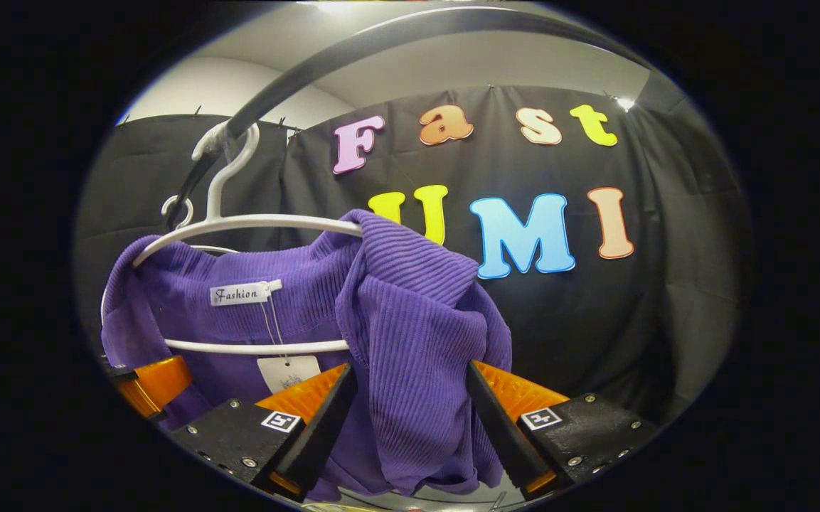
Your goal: Grasp the clothes on the hanger with both hands and then place them into the laundry hamper below.
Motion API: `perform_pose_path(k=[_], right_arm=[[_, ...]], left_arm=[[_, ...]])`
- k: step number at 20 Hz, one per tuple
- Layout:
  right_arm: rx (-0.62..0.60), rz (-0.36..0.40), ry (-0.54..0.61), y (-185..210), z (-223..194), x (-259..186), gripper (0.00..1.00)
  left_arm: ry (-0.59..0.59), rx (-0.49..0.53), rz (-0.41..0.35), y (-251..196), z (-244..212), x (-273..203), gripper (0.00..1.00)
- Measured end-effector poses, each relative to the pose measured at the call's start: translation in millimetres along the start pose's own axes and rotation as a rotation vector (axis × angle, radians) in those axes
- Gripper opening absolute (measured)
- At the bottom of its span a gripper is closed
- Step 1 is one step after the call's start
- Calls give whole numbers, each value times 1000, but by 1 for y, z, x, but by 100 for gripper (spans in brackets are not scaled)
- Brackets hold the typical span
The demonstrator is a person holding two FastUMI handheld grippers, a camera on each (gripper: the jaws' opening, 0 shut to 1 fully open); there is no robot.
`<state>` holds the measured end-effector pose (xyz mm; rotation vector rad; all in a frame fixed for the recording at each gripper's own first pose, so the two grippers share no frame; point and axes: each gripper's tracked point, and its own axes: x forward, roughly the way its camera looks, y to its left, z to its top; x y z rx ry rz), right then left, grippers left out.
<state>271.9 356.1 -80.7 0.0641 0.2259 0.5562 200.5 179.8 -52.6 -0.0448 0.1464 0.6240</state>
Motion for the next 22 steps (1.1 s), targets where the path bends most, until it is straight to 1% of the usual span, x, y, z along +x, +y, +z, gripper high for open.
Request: perform_pose_path(k=[1, 2, 3, 4, 5, 6, 7, 8, 10, 11, 12, 13, 14, 15, 16, 17, 18, 19, 20, 21, 22], right_arm=[[-8, 6, -2, 1, 0, 3, 96], [-13, 10, -5, 1, 0, 4, 96], [-18, 14, -9, 2, 1, 6, 96], [-24, 16, -8, 3, 0, 6, 96], [-33, 20, -11, 3, 0, 6, 96], [-40, 20, -19, 2, 1, 9, 96], [-48, 20, -28, -1, 2, 12, 96], [-57, 18, -34, -3, 3, 17, 95], [-72, 17, -43, -5, 7, 23, 88], [-80, 17, -49, -6, 10, 25, 80], [-87, 20, -54, -7, 9, 22, 76], [-89, 36, -58, -8, 10, 23, 70], [-88, 46, -62, -12, 10, 28, 63], [-83, 52, -66, -17, 11, 29, 51], [-73, 51, -68, -24, 11, 30, 41], [-57, 58, -71, -28, 10, 30, 22], [-41, 75, -74, -26, 11, 30, 14], [-25, 91, -69, -25, 9, 27, 6], [-3, 102, -74, -26, 11, 25, 5], [16, 115, -78, -26, 12, 23, 1], [20, 133, -72, -22, 10, 23, 0]], left_arm=[[-4, 0, 11, 2, 1, 1, 94], [-3, 3, 16, 3, -1, 1, 86], [-4, 10, 24, 4, -1, 2, 99], [-4, 20, 44, 9, -3, 1, 96], [0, 20, 41, 9, -4, 2, 71], [3, 14, 39, 7, -5, 2, 77], [6, 9, 32, 5, -6, 3, 70], [7, 10, 41, 7, -7, 5, 63], [17, 6, 23, 4, -11, 6, 47], [17, 16, 28, 6, -11, 5, 39], [1, 21, 69, 18, -8, 0, 39], [-12, 5, 52, 16, -5, -3, 32], [-19, -4, 51, 14, -3, -4, 25], [-29, -10, 44, 12, -2, -6, 18], [-41, -16, 44, 13, -2, -11, 17], [-53, -21, 35, 13, 3, -15, 17], [-61, -24, 39, 15, 5, -20, 16], [-71, -29, 17, 12, 9, -24, 15], [-70, -37, -1, 9, 9, -26, 15], [-64, -44, -21, 8, 8, -30, 14], [-63, -53, -36, 7, 9, -30, 14]])
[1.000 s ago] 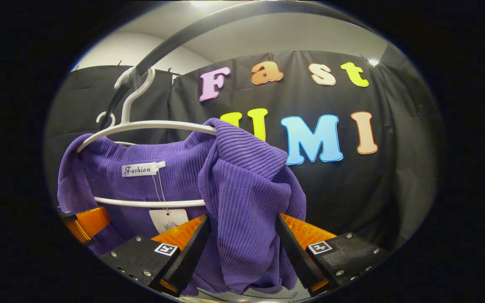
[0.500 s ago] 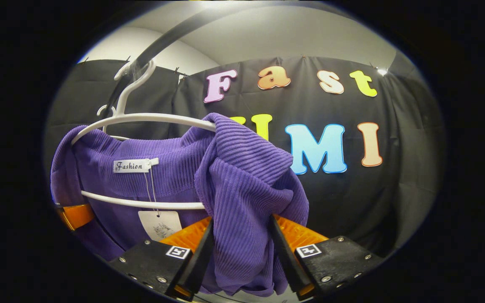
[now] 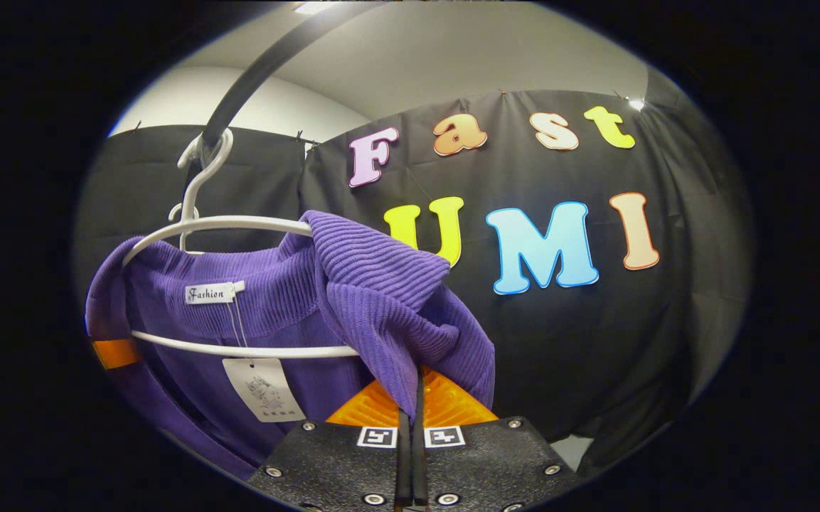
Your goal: Grasp the clothes on the hanger with both hands and then place them into the laundry hamper below.
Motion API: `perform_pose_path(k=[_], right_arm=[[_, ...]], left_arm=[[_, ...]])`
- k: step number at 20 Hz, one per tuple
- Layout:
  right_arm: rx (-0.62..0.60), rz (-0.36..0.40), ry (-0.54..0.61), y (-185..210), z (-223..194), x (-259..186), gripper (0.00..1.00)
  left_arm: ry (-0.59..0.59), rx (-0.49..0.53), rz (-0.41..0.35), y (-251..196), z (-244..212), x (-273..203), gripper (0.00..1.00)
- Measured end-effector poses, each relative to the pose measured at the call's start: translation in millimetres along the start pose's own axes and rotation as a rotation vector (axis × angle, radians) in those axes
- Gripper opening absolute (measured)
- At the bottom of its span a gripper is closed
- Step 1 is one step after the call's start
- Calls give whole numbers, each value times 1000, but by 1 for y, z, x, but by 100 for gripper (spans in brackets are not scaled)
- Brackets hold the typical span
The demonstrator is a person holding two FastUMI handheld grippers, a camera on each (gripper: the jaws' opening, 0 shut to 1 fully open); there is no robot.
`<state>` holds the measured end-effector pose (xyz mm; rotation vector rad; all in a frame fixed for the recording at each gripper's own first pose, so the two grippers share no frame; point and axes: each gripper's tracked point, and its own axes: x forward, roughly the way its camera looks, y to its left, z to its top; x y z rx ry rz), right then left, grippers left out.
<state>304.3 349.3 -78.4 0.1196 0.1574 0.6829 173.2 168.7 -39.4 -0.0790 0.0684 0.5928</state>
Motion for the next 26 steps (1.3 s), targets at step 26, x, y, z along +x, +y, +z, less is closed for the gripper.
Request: perform_pose_path(k=[26], right_arm=[[-80, -312, -62, -9, 32, -70, 0]], left_arm=[[-94, -27, -228, 77, 118, 7, 5]])
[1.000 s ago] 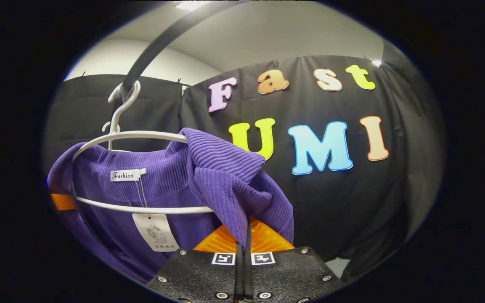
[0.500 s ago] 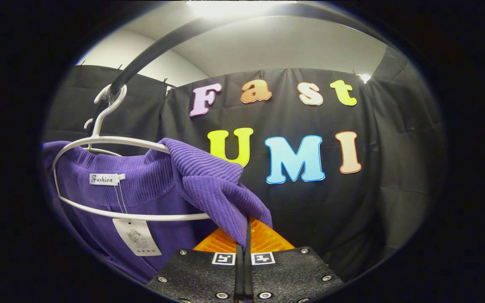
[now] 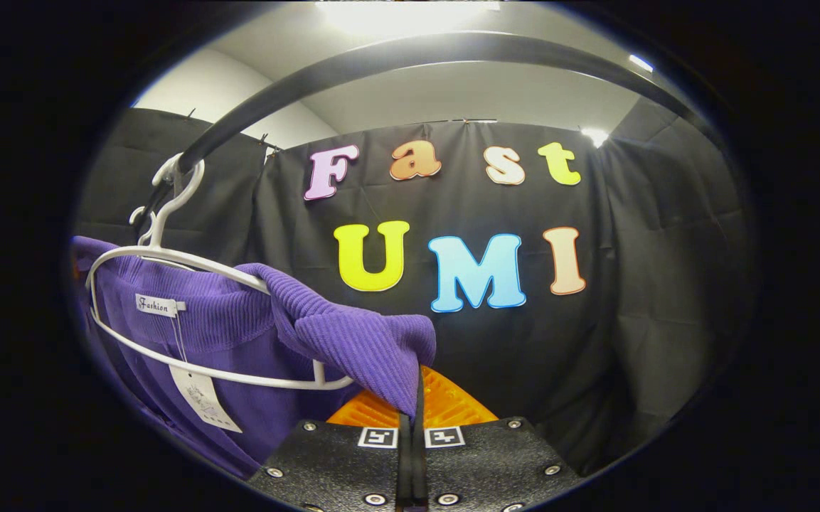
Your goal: Grasp the clothes on the hanger with both hands and then place them into the laundry hamper below.
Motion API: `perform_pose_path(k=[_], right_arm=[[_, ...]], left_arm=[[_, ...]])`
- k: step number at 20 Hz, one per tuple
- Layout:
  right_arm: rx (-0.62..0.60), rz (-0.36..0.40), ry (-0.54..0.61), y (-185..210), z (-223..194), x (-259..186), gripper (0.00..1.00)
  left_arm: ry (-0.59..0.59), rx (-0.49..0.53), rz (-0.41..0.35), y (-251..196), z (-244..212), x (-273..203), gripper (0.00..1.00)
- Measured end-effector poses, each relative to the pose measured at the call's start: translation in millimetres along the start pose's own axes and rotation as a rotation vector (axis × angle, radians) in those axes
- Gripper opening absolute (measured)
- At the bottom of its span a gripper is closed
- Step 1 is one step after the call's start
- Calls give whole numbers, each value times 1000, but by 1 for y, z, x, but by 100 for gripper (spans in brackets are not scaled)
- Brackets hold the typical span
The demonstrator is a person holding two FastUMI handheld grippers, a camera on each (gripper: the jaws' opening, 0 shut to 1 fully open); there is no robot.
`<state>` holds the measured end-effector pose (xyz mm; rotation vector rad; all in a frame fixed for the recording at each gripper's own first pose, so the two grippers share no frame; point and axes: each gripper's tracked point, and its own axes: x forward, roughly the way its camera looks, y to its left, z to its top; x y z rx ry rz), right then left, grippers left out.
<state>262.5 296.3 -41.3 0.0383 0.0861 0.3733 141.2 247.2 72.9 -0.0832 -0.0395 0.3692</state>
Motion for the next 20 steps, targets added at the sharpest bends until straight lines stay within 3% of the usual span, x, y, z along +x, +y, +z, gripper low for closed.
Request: perform_pose_path(k=[5, 15, 20], right_arm=[[0, -38, -10, 4, 7, -12, 0], [8, -70, -25, 26, 20, -27, 0], [-14, -81, -27, 32, 25, -32, 0]], left_arm=[[-11, 49, -33, -3, 2, 9, 5], [-5, -9, -71, 47, 1, 16, 5], [41, -52, -75, 58, -27, 26, 5]])
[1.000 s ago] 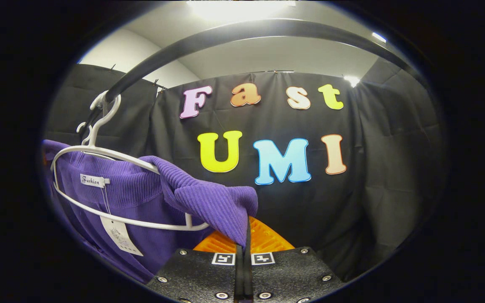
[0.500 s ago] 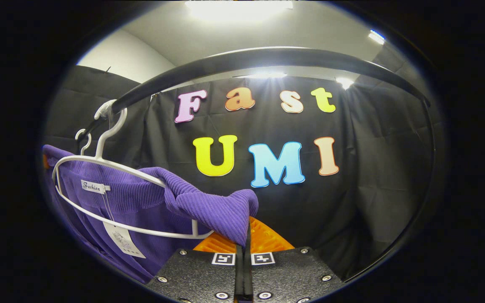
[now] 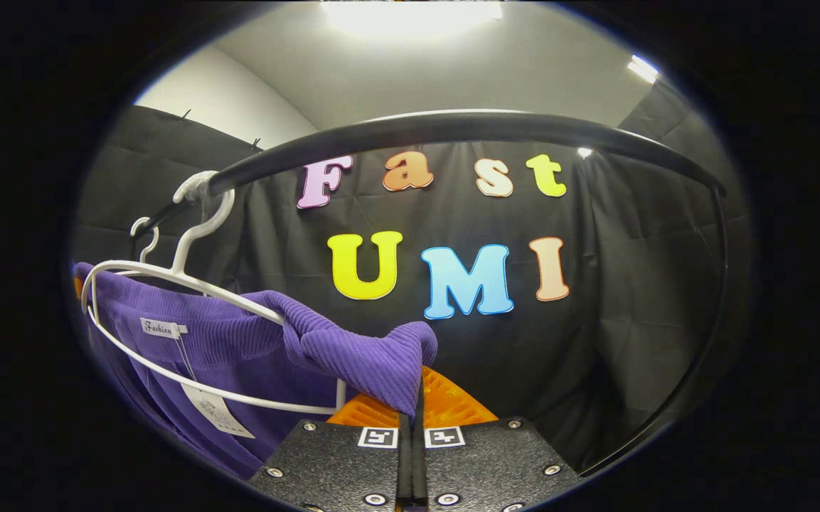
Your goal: Grasp the clothes on the hanger with both hands and then place them into the laundry hamper below.
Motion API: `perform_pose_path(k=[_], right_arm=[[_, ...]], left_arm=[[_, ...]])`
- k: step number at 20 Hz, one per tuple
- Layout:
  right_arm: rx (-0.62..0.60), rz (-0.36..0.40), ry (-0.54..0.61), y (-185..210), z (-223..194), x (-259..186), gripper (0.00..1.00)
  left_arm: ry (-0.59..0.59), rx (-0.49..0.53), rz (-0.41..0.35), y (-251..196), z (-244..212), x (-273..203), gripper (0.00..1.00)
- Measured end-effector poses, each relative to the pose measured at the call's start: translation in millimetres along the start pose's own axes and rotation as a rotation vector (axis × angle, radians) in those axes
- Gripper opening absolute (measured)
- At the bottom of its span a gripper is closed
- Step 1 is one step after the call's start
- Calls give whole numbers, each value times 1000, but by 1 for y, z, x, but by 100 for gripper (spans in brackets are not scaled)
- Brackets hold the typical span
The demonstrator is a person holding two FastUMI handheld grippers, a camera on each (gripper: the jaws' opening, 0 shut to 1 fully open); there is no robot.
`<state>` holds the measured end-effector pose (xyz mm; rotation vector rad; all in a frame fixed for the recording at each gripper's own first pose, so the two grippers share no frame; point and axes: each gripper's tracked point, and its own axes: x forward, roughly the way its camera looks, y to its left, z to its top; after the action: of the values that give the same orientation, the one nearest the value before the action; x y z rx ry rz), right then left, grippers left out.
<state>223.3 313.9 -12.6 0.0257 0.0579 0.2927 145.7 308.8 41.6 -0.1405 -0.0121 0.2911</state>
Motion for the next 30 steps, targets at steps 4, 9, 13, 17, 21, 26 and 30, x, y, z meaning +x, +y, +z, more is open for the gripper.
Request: perform_pose_path(k=[4, 9, 13, 17, 21, 26, 30], right_arm=[[0, -11, 2, 0, 1, -1, 0], [-10, -13, 2, -4, 2, -1, 0], [-13, -13, 1, -12, 1, 4, 0], [-11, -8, 0, -23, 2, 11, 0], [-19, -9, -11, -37, 4, 20, 0], [-20, 3, -7, -54, -2, 29, 0], [-32, 21, -17, -61, -4, 36, 0]], left_arm=[[6, -19, -13, 7, -15, -4, 5], [17, -21, -12, 6, -31, -8, 5], [40, -1, -4, -6, -51, -10, 5], [55, -3, -11, -24, -60, -17, 5], [51, 17, -8, -46, -67, -20, 5], [53, 19, 5, -69, -71, -5, 5], [53, 28, 28, -82, -72, 0, 5]])
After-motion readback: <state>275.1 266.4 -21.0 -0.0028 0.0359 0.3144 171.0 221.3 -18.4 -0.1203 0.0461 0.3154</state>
